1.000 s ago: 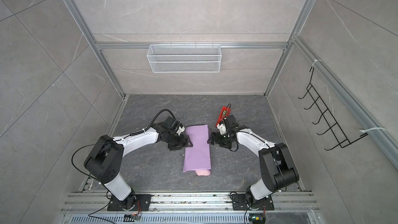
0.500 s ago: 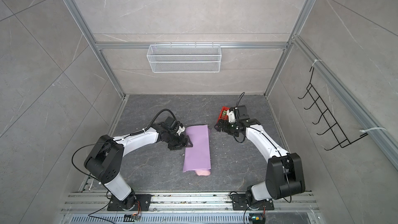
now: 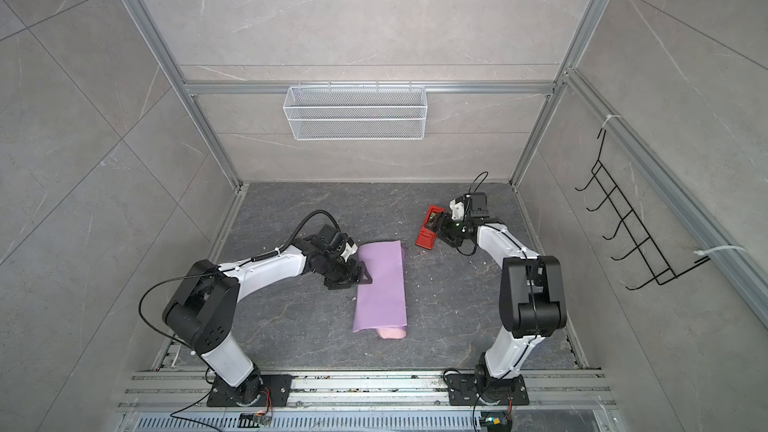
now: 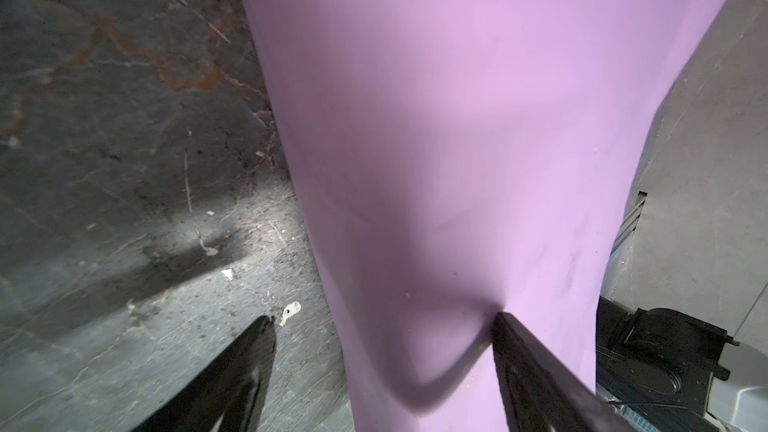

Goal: Wrap the gift box in paper

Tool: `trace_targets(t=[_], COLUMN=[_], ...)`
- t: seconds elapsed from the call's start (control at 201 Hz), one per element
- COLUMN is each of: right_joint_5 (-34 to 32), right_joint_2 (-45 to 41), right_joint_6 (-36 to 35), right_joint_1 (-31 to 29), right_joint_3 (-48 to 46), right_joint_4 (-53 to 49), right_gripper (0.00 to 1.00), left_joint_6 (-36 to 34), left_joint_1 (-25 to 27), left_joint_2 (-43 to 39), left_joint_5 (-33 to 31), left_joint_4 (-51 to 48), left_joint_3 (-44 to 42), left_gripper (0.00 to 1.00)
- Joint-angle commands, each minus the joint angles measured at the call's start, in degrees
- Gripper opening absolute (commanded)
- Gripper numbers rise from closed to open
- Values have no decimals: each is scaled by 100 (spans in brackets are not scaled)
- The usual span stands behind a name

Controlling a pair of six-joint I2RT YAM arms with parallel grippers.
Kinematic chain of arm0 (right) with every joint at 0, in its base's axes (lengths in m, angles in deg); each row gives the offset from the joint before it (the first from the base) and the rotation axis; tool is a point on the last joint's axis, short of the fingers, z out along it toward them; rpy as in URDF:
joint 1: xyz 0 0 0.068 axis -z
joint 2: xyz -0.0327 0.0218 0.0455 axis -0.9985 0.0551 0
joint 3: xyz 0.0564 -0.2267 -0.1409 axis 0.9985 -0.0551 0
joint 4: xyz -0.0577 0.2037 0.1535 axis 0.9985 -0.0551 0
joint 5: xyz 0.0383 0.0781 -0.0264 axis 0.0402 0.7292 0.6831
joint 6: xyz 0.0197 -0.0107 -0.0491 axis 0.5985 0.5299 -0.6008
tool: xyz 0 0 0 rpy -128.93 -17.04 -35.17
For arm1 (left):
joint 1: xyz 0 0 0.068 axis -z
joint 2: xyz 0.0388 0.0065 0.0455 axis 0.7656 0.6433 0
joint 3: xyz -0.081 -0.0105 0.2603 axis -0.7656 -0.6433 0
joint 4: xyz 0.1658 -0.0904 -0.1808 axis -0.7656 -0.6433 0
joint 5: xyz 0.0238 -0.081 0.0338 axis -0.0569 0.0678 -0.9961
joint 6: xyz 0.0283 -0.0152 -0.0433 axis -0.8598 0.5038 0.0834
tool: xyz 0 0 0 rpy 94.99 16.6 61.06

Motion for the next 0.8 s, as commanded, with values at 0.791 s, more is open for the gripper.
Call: trace_targets(t=[0.791], right_joint_5=[471], right_joint_2=[1299], right_joint_6=[227], right_joint_1=[141], right_joint_3=[566], right_joint_4=[446], right_gripper=[33], left_joint_6=[-243], left_joint_1=[20], left_joint_2=[276], left_joint_5=[-205], left_joint_4=[-482], left_joint_3=[-22], left_gripper=[82])
